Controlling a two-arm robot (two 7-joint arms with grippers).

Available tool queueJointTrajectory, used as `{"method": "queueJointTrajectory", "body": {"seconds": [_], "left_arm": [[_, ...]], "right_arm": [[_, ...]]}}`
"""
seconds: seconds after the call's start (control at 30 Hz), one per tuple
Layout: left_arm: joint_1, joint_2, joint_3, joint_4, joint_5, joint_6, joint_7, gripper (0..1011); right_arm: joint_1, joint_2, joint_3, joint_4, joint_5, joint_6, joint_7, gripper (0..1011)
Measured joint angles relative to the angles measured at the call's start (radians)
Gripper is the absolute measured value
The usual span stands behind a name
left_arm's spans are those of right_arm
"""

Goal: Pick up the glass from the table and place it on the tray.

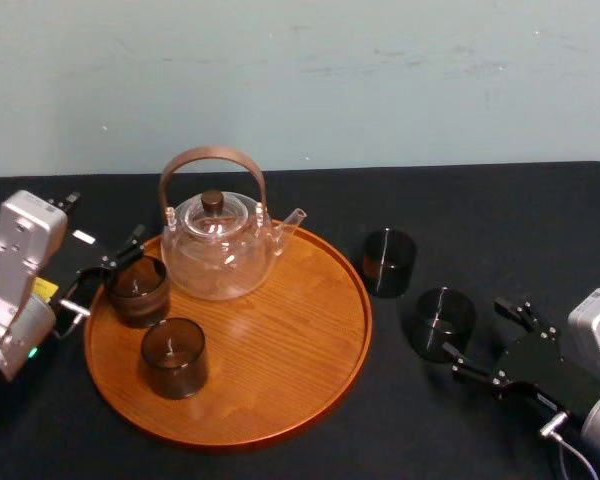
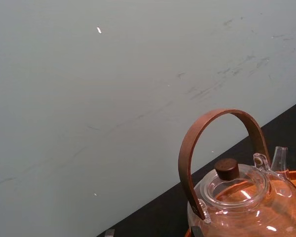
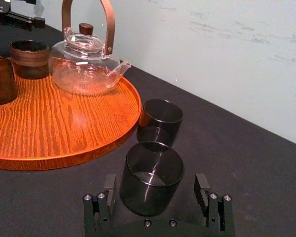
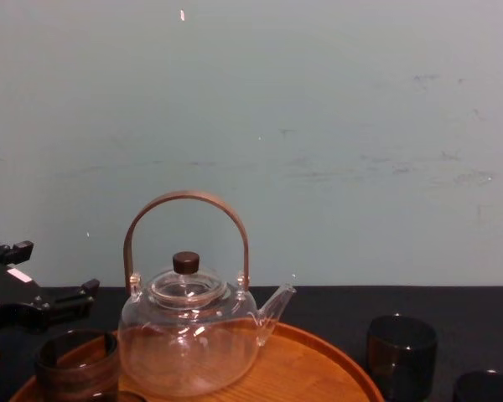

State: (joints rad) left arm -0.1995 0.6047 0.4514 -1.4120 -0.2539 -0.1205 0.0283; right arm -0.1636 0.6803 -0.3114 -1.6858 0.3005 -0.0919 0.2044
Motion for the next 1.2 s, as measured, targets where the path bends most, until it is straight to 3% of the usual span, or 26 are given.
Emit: {"method": "queueJointTrajectory", "body": {"seconds": [0.4,1.2], "left_arm": [[0.000,0.000,0.000,0.000,0.000,0.000,0.000,1001],[0.000,0.000,0.000,0.000,0.000,0.000,0.000,1001]], "right_arm": [[0.011,-0.035,0.014,0.044,-0.003,-0.002,0.042,1002],[0.107,-0.125,0.020,0.177,-0.019,0.009,0.142,1002]]}}
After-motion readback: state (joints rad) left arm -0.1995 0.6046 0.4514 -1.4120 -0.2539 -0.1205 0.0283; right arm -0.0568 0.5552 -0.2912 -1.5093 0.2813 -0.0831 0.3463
